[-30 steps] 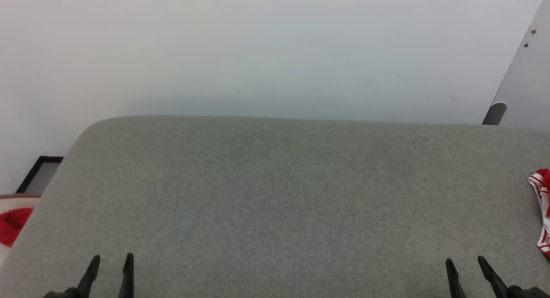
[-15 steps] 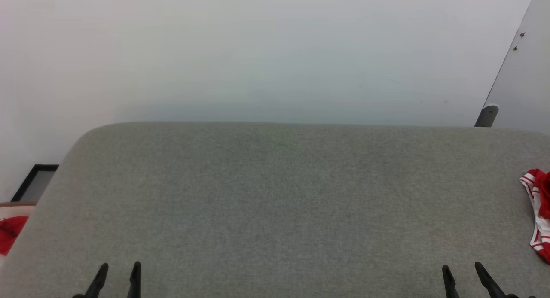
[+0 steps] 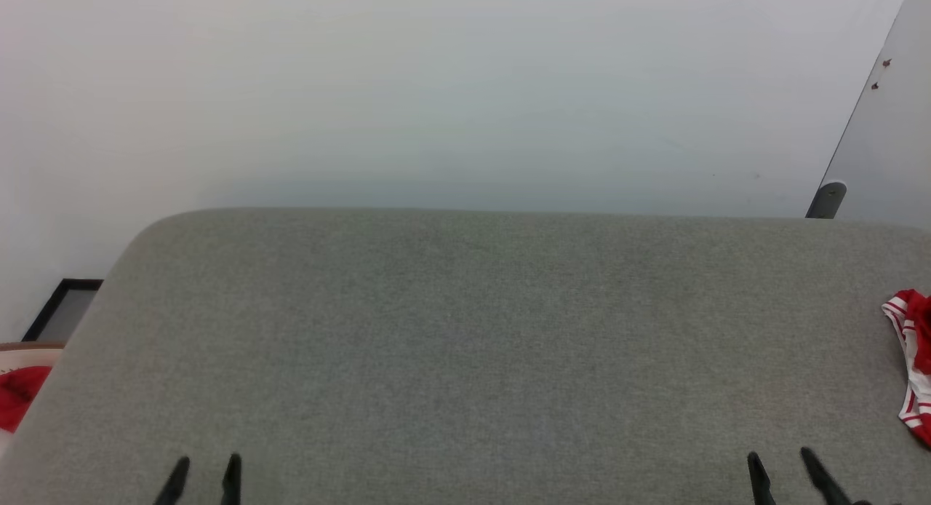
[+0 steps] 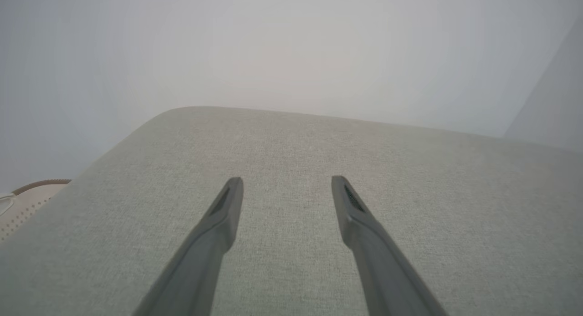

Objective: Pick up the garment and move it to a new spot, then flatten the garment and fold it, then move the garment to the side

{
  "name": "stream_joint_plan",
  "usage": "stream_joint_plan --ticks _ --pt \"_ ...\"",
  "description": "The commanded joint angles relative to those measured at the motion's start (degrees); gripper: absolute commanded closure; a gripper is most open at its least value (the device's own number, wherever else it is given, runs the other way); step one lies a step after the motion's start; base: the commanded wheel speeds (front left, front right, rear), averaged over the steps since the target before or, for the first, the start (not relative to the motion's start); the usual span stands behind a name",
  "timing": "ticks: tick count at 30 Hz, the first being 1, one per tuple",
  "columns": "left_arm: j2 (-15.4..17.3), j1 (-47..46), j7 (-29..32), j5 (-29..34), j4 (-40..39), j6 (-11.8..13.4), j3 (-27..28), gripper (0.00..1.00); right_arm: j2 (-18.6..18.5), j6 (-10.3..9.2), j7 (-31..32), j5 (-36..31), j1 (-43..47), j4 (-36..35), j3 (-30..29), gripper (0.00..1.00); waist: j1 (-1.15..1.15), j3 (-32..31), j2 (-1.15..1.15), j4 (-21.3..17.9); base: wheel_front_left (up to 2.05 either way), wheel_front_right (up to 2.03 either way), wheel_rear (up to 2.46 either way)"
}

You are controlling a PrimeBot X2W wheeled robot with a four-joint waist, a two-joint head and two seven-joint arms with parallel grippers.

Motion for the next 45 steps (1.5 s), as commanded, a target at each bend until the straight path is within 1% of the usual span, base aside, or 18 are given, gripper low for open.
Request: stream_joint_plan --ticks 1,5,25,35,36,45 --pt "-0.09 -0.03 0.04 -0.07 0.13 0.0 0.02 1.0 0.03 0.0 0.03 0.07 -0.02 0.15 0.0 1.0 0.0 0.0 0.0 -0.01 0.0 0.0 0.0" --pt "-1.7 0.75 0.12 -0.28 2.22 0.02 -0.59 1.0 0.44 0.0 0.43 0.34 0.44 2.31 0.03 1.0 0.0 0.02 0.0 -0.02 0.0 0.0 0.0" --pt "-4.65 -3.62 5.67 -18.36 1.93 -0.03 1.07 1.0 1.68 -0.01 5.87 21.58 -4.03 2.68 -1.9 1.0 0.0 1.03 0.0 -0.46 0.0 0.0 0.0" --pt "-5.91 -5.46 8.0 -25.98 1.8 -0.06 1.74 1.0 2.21 -0.01 8.12 30.44 -5.95 2.85 -2.69 1.0 0.0 1.54 0.0 -0.68 0.0 0.0 0.0" --pt "-5.91 -5.46 8.0 -25.98 1.8 -0.06 1.74 1.0 2.21 -0.01 8.12 30.44 -5.95 2.85 -2.69 1.0 0.0 1.54 0.0 -0.68 0.0 0.0 0.0" --pt "-6.94 -6.92 9.88 -32.14 1.71 -0.08 2.29 1.0 2.6 -0.02 9.98 37.65 -7.42 3.0 -3.33 1.0 0.0 2.0 0.0 -0.88 0.0 0.0 0.0"
